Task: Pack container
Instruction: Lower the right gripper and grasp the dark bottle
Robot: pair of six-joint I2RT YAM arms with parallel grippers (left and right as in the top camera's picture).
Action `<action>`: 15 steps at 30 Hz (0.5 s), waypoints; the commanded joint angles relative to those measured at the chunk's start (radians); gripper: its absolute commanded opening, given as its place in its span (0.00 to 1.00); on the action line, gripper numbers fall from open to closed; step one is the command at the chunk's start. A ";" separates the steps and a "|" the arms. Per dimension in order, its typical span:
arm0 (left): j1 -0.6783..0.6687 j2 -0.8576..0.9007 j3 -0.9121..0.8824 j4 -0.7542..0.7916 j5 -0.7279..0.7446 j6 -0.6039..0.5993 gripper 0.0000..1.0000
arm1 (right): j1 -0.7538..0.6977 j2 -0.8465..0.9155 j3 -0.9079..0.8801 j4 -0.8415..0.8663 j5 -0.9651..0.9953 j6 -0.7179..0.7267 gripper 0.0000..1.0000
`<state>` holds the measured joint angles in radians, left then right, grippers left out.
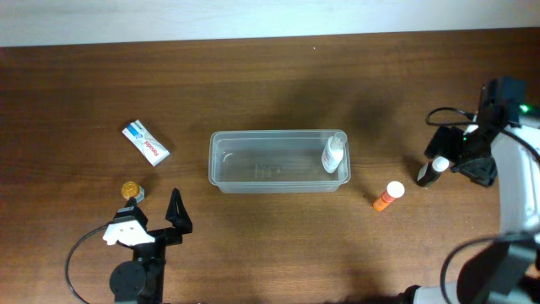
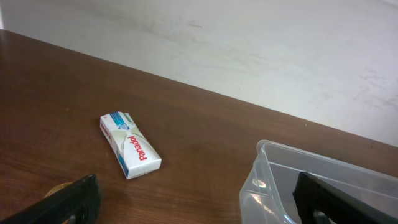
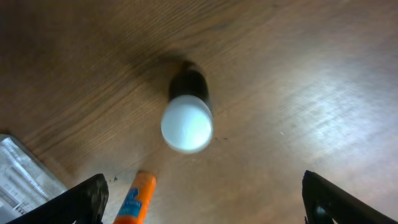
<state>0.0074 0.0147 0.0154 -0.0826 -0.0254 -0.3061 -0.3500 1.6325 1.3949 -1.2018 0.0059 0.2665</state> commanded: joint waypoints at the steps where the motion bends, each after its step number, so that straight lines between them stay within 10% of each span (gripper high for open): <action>1: 0.004 -0.010 -0.006 0.000 0.011 0.008 0.99 | -0.005 0.081 -0.005 0.022 -0.057 -0.045 0.91; 15: 0.004 -0.010 -0.006 0.000 0.011 0.008 0.99 | -0.002 0.215 -0.005 0.108 -0.088 -0.132 0.91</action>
<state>0.0074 0.0147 0.0154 -0.0826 -0.0254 -0.3061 -0.3500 1.8282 1.3949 -1.1061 -0.0700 0.1669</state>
